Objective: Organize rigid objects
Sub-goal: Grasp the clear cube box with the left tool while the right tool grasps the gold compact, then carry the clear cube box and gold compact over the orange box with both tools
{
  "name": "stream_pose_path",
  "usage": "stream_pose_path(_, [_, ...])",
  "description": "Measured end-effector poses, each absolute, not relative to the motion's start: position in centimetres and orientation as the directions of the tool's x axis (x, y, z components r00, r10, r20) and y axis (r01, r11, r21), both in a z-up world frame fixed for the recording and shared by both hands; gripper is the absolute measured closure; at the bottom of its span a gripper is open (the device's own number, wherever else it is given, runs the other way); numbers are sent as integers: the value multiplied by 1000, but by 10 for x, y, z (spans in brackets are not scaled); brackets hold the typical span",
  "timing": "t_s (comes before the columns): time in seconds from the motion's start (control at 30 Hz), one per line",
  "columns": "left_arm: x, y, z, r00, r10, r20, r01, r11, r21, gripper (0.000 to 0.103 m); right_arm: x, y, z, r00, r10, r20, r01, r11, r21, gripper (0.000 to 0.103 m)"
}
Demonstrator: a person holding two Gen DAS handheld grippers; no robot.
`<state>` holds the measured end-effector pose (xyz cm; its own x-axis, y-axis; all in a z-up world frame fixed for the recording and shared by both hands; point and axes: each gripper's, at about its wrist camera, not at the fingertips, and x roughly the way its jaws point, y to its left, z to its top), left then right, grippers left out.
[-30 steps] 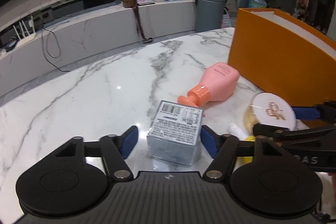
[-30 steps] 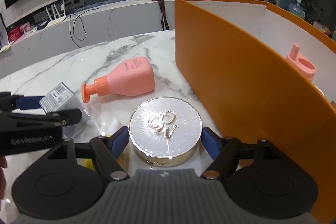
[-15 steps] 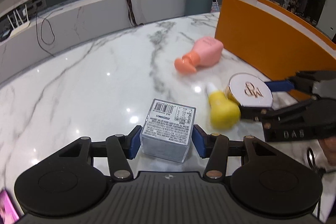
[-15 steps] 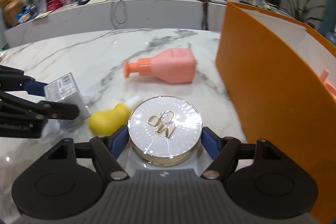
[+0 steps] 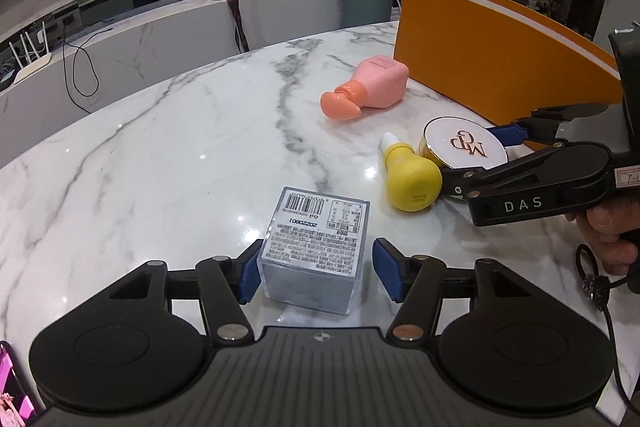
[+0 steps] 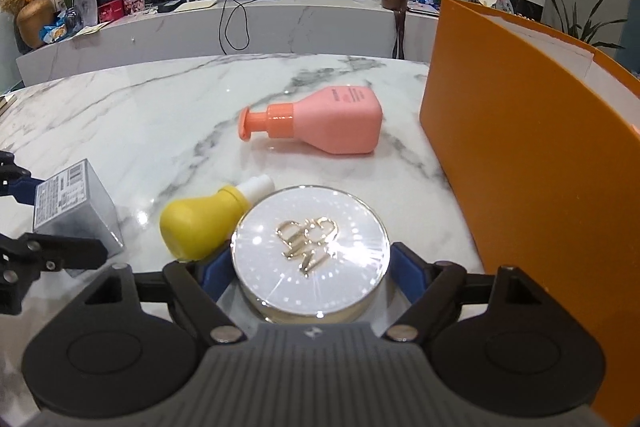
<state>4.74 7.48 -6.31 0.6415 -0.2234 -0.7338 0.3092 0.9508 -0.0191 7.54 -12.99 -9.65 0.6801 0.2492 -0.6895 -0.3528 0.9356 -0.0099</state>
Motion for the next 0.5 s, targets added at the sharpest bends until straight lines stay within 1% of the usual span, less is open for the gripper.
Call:
stream_pose_path(0.07, [47, 76, -64, 639, -230, -734, 308, 951, -30, 35, 76, -129, -96, 680, 252, -688, -361, 932, -15, 27])
stream_pose_path(0.13, [47, 78, -64, 642, -233, -730, 308, 951, -33, 44, 76, -129, -96, 679, 257, -688, -364, 931, -11, 28])
stream_pose_path(0.37, [47, 78, -58, 640, -227, -734, 299, 954, -34, 47, 75, -131, -95, 664, 261, -700, -375, 927, -10, 28])
stream_pose_path(0.5, [48, 75, -47, 655, -225, -721, 301, 953, -24, 51, 75, -134, -92, 656, 251, -712, -368, 930, -12, 28])
